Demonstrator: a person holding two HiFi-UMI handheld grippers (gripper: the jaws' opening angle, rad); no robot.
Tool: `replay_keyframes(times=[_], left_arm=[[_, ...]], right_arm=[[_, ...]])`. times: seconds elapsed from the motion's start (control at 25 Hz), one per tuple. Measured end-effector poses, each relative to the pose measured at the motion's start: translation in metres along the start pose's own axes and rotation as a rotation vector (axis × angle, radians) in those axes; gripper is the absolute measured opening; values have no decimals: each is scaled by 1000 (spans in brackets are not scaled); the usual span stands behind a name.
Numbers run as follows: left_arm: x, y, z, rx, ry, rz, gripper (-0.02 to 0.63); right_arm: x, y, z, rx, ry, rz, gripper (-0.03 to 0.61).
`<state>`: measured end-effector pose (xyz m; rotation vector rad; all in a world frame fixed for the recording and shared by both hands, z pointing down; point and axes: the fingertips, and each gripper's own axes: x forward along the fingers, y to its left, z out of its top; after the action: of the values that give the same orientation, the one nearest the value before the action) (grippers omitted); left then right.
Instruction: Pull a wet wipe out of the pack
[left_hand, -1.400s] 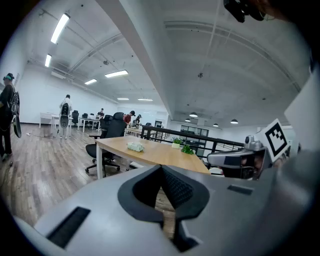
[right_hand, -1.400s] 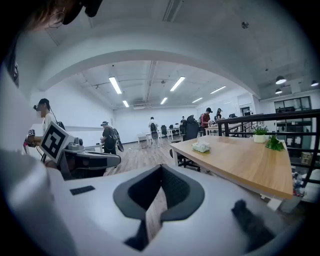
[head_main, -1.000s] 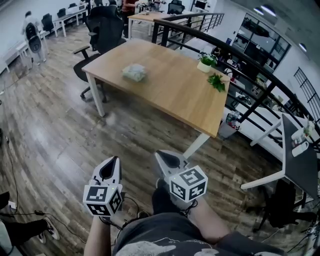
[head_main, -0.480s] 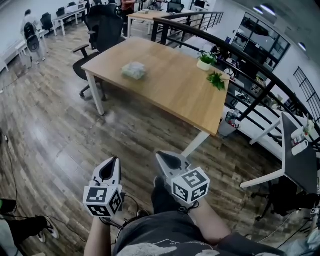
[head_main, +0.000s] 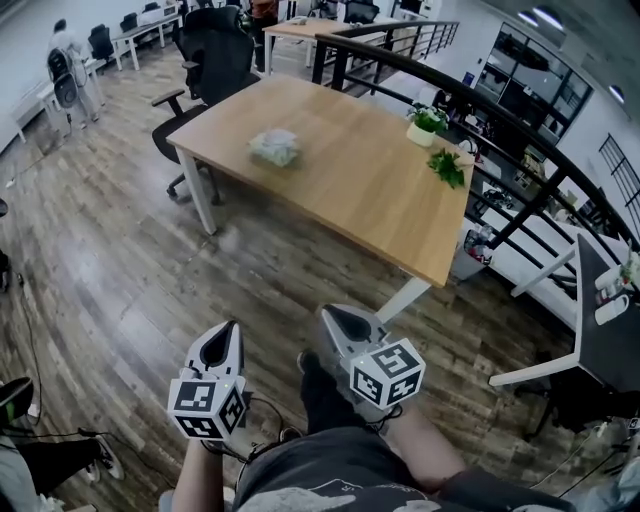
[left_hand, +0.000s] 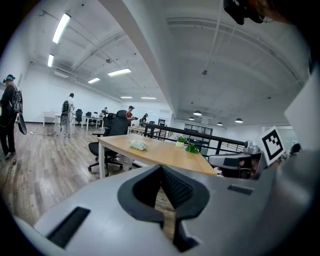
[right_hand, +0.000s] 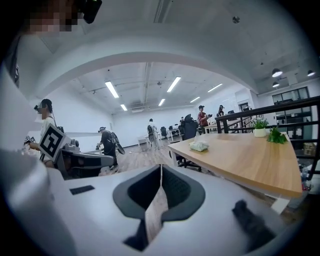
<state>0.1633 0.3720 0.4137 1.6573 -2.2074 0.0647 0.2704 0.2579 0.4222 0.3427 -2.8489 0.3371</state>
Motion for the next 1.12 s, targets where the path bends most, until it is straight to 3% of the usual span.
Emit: replay_keyframes(times=[0.6,1.12], left_arm=[[126,38,49,-13,4,48,15],[205,63,93,-14,14,89,15]], right_arm=[[115,-101,50,15,14,38,26],[191,-164,93,21,28,70,26]])
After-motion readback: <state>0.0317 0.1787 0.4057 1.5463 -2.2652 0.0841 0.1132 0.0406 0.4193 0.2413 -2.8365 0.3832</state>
